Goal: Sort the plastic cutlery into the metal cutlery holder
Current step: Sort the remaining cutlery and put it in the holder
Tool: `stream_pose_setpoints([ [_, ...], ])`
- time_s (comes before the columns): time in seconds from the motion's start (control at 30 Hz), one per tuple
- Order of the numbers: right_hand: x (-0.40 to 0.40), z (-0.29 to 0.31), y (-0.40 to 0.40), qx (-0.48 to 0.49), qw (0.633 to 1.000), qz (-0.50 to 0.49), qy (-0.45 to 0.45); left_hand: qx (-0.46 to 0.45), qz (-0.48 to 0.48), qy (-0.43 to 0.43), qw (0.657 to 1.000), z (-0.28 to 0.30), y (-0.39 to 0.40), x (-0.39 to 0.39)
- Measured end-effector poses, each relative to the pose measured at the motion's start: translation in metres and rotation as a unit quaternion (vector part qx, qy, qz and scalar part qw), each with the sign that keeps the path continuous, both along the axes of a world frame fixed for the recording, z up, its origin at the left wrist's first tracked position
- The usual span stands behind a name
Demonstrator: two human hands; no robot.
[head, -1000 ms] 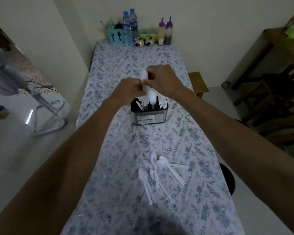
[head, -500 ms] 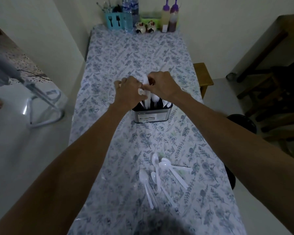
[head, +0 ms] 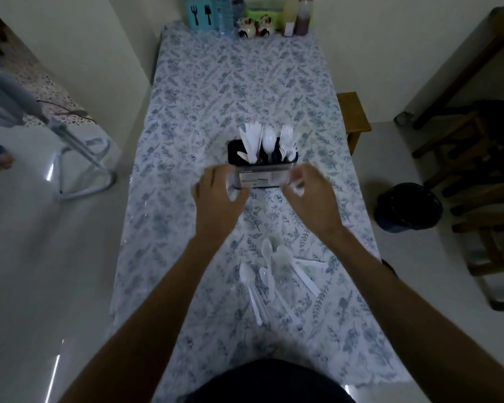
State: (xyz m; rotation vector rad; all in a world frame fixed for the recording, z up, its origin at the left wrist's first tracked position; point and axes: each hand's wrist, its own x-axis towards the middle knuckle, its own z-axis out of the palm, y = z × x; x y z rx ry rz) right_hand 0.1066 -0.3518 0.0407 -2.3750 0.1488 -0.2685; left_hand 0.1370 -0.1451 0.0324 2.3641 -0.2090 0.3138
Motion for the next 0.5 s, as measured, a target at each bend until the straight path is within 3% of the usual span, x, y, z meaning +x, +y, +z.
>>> stream_pose_setpoints([
  [0.1,-0.092,-0.057,0.004,-0.046,0.986,-0.006,0.161,-0.083,-0.015,0.147,0.985,-0.034,0.004,-0.078],
  [0.17,-0.142,-0.085,0.007,-0.068,0.975,-0.012,0.213,-0.11,-0.022,0.202,0.973,-0.057,0.008,-0.124],
  [0.37,-0.19,-0.094,0.051,-0.05,0.952,0.033,0.302,-0.077,-0.024,0.257,0.963,-0.092,0.022,-0.206],
  [0.5,-0.187,-0.1,0.081,-0.078,0.944,0.118,0.299,-0.061,-0.038,0.252,0.965,-0.093,0.035,-0.218],
])
